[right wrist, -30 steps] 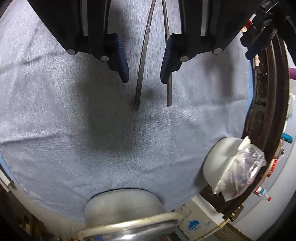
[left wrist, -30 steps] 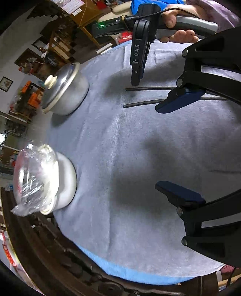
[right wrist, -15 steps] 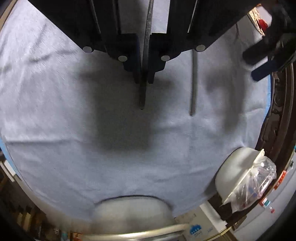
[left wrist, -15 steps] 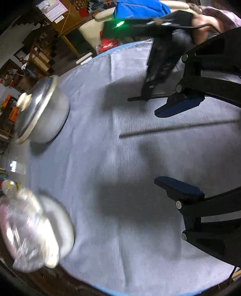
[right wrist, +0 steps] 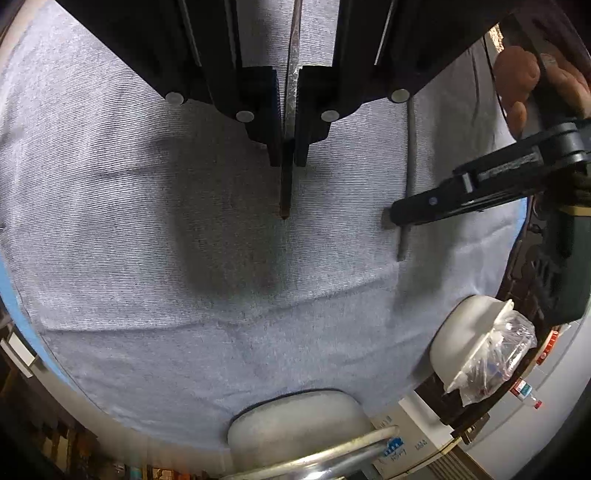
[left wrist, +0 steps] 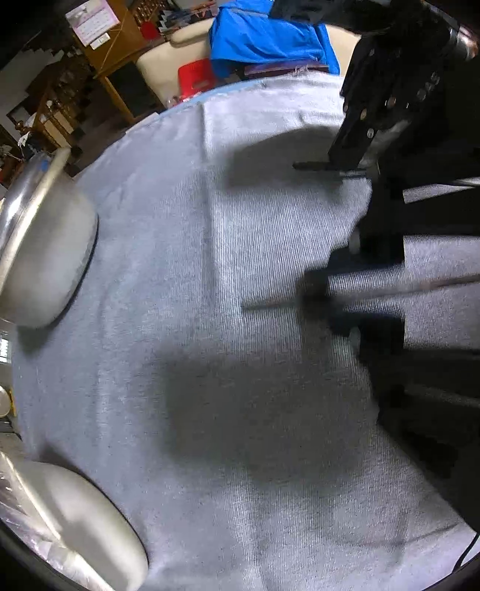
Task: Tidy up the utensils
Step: 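Lift the held chopstick and carry it over the dark metal cup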
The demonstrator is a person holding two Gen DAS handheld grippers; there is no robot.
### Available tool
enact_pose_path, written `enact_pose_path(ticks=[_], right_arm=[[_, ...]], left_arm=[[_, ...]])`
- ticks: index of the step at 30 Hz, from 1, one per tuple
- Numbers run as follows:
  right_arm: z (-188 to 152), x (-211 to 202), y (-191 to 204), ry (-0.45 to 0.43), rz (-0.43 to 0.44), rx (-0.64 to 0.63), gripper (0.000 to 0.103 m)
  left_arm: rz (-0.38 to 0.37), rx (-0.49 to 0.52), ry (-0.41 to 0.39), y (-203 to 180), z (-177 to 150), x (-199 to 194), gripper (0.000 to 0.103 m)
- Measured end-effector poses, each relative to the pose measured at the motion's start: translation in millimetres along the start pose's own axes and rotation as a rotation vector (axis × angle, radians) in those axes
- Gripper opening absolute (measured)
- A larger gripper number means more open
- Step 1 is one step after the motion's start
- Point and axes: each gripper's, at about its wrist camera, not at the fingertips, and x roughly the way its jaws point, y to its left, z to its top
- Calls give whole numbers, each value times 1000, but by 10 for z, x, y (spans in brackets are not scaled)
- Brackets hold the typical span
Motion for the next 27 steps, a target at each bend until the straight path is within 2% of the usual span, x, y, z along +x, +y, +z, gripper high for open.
enact_pose_path(ticks=[8, 14, 18, 24, 27], right_arm=[[-156, -333, -55, -101, 23, 2, 7], [-395, -866, -160, -245, 25, 3, 7], [-639, -1230, -143, -350, 2, -19, 7], [-1158, -1778, -57, -512, -47, -59, 6], [-1392, -1963, -5, -566, -66, -66, 6]], left_arm=[[22, -25, -61, 215, -286, -260, 5], [44, -45, -209, 401, -611, -900, 5], [92, -33, -328, 441, -886, -1392, 5], [112, -66, -471, 541, -1306, -1925, 5], [125, -73, -540, 530, -1557, -2154, 5]])
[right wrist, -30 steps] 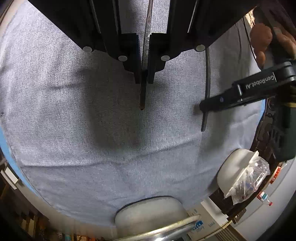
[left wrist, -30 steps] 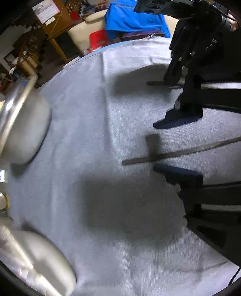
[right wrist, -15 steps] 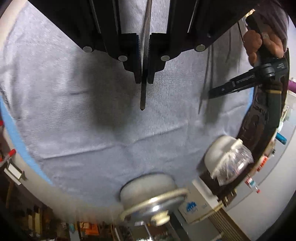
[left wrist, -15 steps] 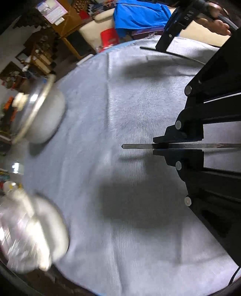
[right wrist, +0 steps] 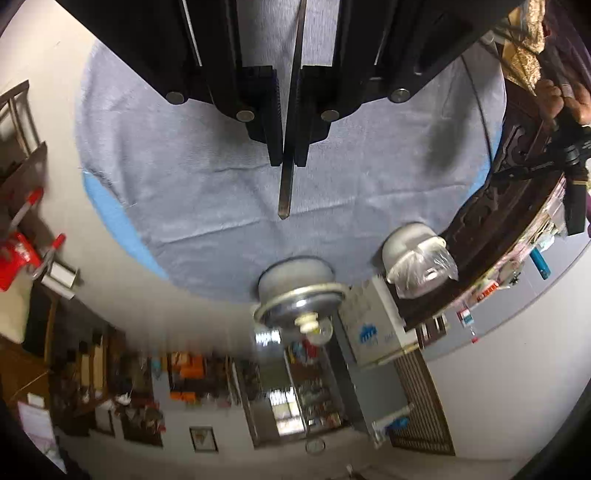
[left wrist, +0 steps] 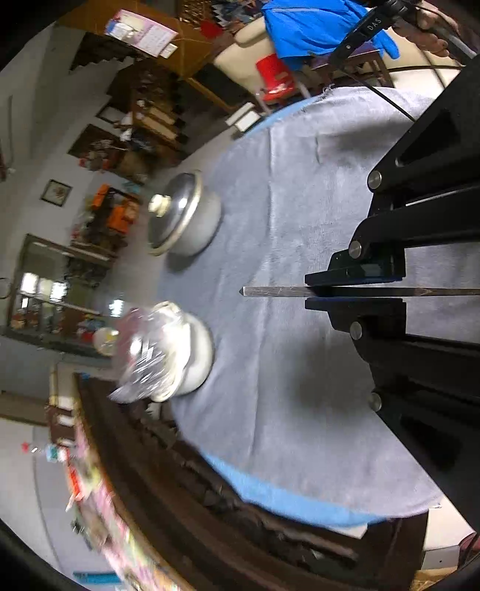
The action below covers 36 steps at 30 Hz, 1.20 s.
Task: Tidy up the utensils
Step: 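Lift the held chopstick and carry it over the dark metal cup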
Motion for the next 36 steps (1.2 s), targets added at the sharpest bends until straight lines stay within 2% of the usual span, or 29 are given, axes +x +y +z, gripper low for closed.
enact_pose_path(ticks=[6, 9, 19, 28, 36], right_arm=[[-214, -524, 36, -81, -22, 11, 6], [-301, -747, 55, -114, -26, 10, 6], [-442, -1408, 270, -207, 0, -34, 6], [-469, -1500, 304, -218, 26, -36, 6], [-409, -1765, 401, -261, 52, -72, 6]], left_arm=[[14, -11, -90, 50, -296, -505, 5], [-5, -43, -109, 96, -455, -727, 5], [-65, -50, -201, -4, -762, -1356, 5], [-120, -8, -277, -256, -818, -1720, 5], [-157, 10, -322, -440, -777, -1889, 5]])
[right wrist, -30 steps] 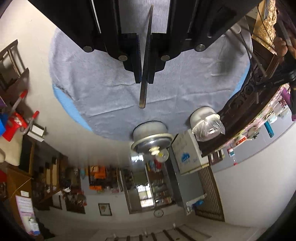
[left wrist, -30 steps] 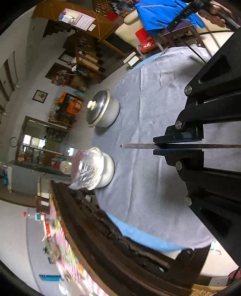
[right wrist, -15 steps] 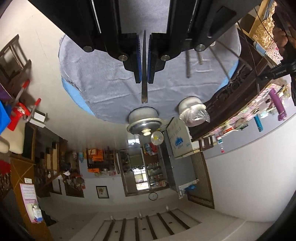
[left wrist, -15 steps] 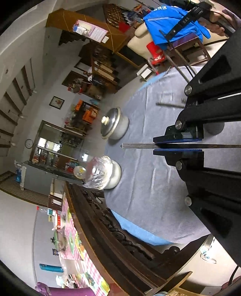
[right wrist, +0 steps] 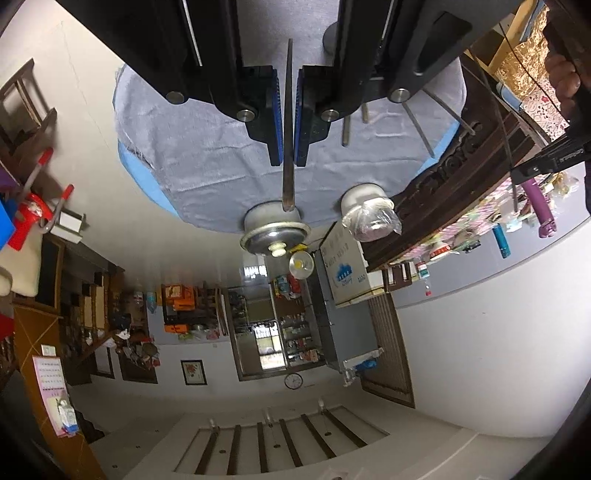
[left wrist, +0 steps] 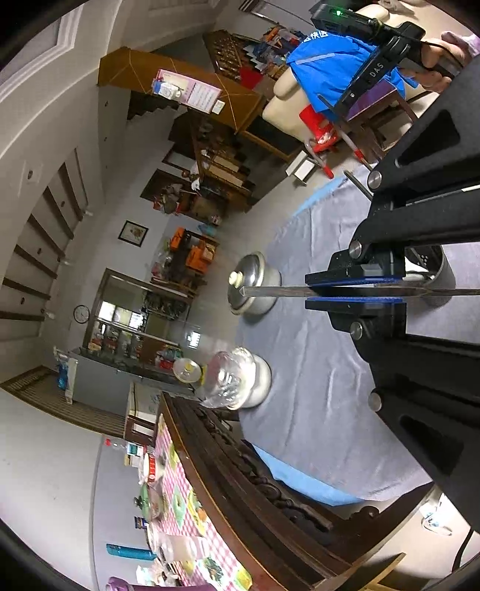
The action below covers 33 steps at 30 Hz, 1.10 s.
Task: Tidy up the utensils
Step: 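Lift the held chopstick and carry it over the dark metal cup, then lower the held chopstick upright into the dark metal cup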
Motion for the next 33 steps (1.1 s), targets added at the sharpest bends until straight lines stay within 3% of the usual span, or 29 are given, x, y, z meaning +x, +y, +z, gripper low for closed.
enact_pose_path(ticks=[20, 33], right_arm=[[440, -477, 645, -86, 125, -153, 6], [419, -190, 929, -75, 202, -149, 7]], left_arm=[[-21, 67, -138, -493, 287, -12, 5], [10, 86, -170, -608, 216, 211, 5]])
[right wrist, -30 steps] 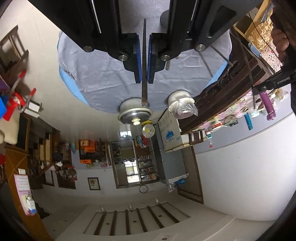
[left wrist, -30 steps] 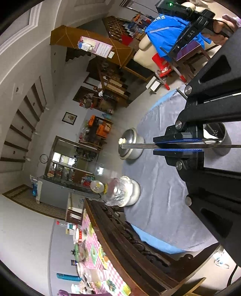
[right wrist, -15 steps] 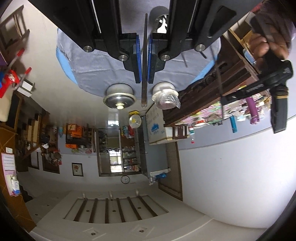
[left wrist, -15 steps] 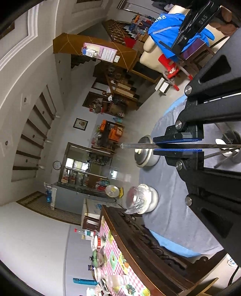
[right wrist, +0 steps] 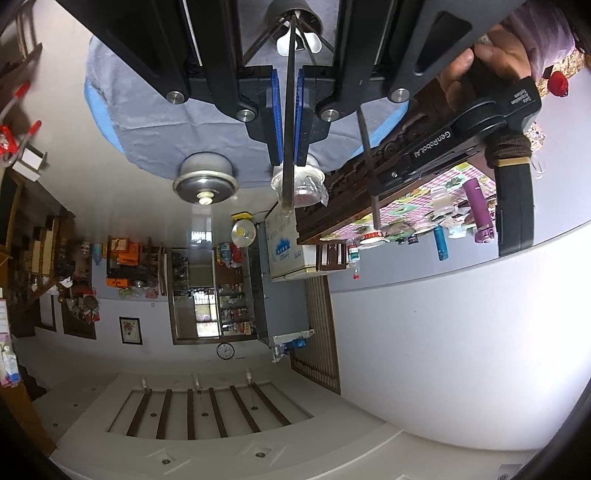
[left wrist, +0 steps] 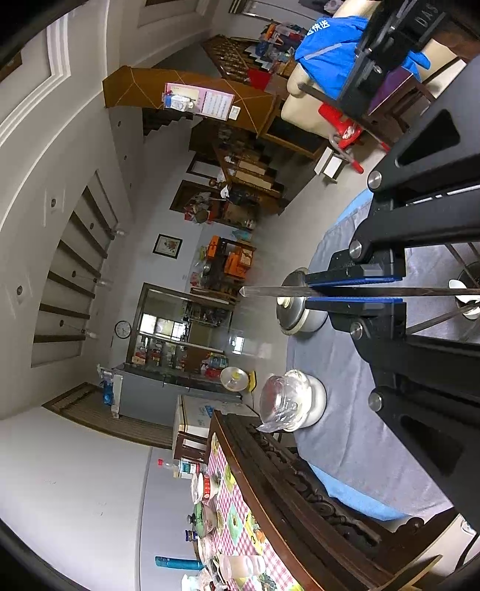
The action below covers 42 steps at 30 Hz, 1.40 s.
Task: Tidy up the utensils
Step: 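Lower the held chopstick upright into the dark metal cup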
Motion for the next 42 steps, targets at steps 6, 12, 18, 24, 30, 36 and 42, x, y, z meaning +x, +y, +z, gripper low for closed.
enact_pose_path(ticks=[6, 12, 18, 24, 30, 36, 42], right_arm=[[-139, 260, -24, 34, -11, 25, 7], [-252, 415, -49, 67, -18, 39, 7], [-366, 519, -105, 94, -25, 59, 7], [-447, 569, -167, 114, -23, 79, 7], [-493, 590, -180, 126, -23, 85, 7], [-575, 650, -189, 148, -24, 93, 7], [-670, 700, -231, 174, -27, 107, 7]], left_arm=[[7, -14, 7, 28, -77, 109, 5], [22, 10, 12, -8, -170, 197, 5], [29, 17, 33, -27, -240, 285, 5], [37, 18, 53, -28, -289, 343, 5], [43, 21, 59, -39, -330, 367, 5], [54, 15, 73, -41, -424, 463, 5], [60, -1, 80, 1, -538, 544, 5]])
